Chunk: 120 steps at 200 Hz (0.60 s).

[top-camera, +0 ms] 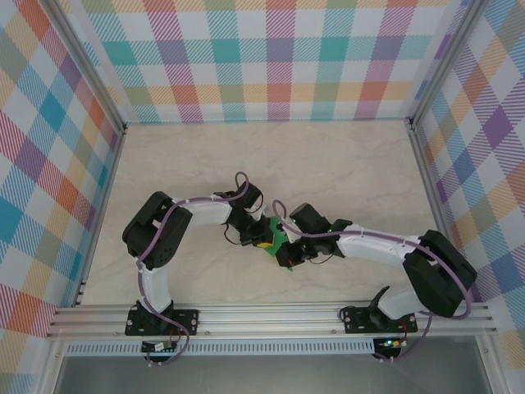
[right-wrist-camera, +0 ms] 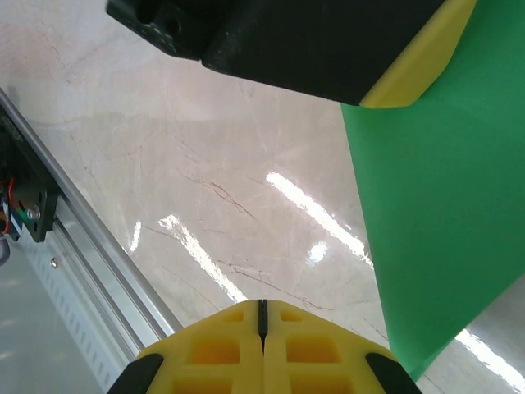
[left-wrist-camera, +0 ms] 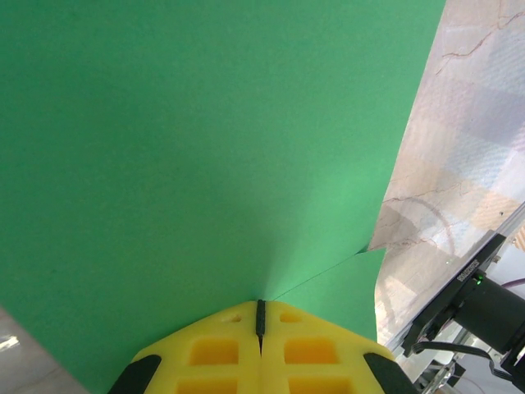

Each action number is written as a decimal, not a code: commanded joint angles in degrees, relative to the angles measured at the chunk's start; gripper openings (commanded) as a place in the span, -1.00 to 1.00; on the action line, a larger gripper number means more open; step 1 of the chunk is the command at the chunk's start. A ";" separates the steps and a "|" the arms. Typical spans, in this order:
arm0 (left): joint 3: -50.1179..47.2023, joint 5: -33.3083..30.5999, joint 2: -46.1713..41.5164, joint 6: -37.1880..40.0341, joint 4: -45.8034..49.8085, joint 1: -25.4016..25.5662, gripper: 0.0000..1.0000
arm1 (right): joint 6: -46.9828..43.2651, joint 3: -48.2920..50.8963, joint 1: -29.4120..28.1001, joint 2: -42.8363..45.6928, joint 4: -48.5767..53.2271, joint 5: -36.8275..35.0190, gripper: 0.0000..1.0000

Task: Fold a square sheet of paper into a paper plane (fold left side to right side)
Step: Third fold the triangle at the center of the table.

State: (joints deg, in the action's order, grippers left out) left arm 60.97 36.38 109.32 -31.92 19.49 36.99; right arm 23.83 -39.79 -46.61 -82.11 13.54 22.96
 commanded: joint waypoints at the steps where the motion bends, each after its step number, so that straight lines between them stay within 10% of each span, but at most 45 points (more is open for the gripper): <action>1: -1.20 -6.23 2.44 1.06 5.43 0.89 -0.98 | -0.19 -1.21 -0.40 -2.84 -0.87 2.56 -1.00; 120: -1.03 -6.32 1.86 1.43 5.98 0.88 -0.98 | -1.94 -3.74 -0.63 -7.52 2.00 -5.51 -1.00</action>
State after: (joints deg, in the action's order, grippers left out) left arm 61.17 36.18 109.32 -31.68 19.86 36.99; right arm 23.11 -42.41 -47.00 -88.64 14.66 18.55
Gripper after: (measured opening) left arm 0.042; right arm 0.045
